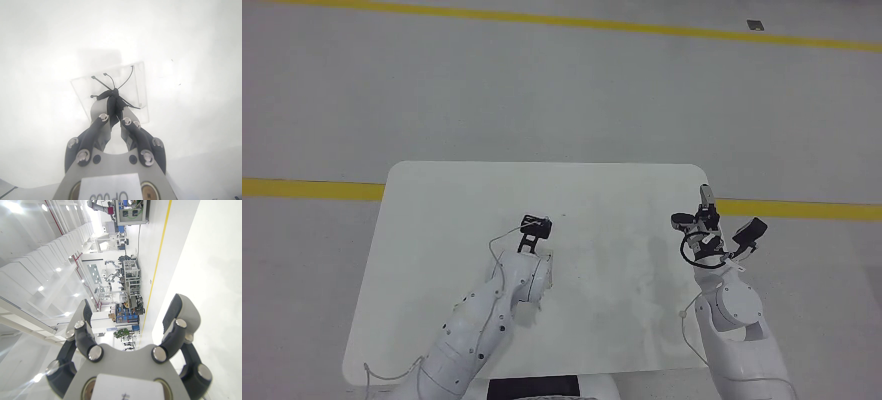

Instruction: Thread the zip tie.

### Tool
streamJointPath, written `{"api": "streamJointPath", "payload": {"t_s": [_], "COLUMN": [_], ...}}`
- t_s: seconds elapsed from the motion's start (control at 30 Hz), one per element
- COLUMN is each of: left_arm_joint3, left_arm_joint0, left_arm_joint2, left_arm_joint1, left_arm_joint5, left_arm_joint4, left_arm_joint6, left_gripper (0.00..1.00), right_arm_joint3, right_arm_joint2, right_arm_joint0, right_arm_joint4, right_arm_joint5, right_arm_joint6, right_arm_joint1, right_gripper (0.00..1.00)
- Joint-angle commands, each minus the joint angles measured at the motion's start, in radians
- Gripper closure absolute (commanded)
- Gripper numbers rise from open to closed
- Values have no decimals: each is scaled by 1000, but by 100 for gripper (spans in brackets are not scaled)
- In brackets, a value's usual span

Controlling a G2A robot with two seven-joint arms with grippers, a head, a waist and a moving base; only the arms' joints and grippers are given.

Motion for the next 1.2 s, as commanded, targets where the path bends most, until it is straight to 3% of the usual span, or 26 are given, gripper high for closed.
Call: {"api": "streamJointPath", "payload": {"t_s": [0.0, 0.13, 0.3, 0.43, 0.53, 0.57, 0.9, 0.97, 1.1, 1.17], "left_arm_joint3": [-32, -81, -137, -180, -211, -212, -209, -188, -217, -230], "left_arm_joint0": [18, 47, 78, 103, 122, 123, 124, 117, 97, 106], "left_arm_joint2": [-6, -21, -60, -106, -150, -156, -157, -179, -274, -325], "left_arm_joint1": [5, 15, 28, 42, 57, 58, 58, 60, 76, 90], "left_arm_joint5": [-10, -38, -110, -201, -316, -330, -329, -331, -406, -478], "left_arm_joint4": [12, 23, -24, -87, -160, -171, -175, -240, -390, -458], "left_arm_joint6": [-11, -24, -42, -51, -57, -57, -51, -34, -85, -90], "left_gripper": [100, 100, 100, 100, 100, 100, 100, 100, 100, 100], "right_arm_joint3": [0, 0, 0, 0, 0, 0, 0, 0, 0, 0], "right_arm_joint2": [0, 0, 0, 0, 0, 0, 0, 0, 0, 0], "right_arm_joint0": [0, 0, 0, 0, 0, 0, 0, 0, 0, 0], "right_arm_joint4": [0, 0, 0, 0, 0, 0, 0, 0, 0, 0], "right_arm_joint5": [0, 0, 0, 0, 0, 0, 0, 0, 0, 0], "right_arm_joint6": [0, 0, 0, 0, 0, 0, 0, 0, 0, 0], "right_arm_joint1": [0, 0, 0, 0, 0, 0, 0, 0, 0, 0], "right_gripper": [0, 0, 0, 0, 0, 0, 0, 0, 0, 0]}}
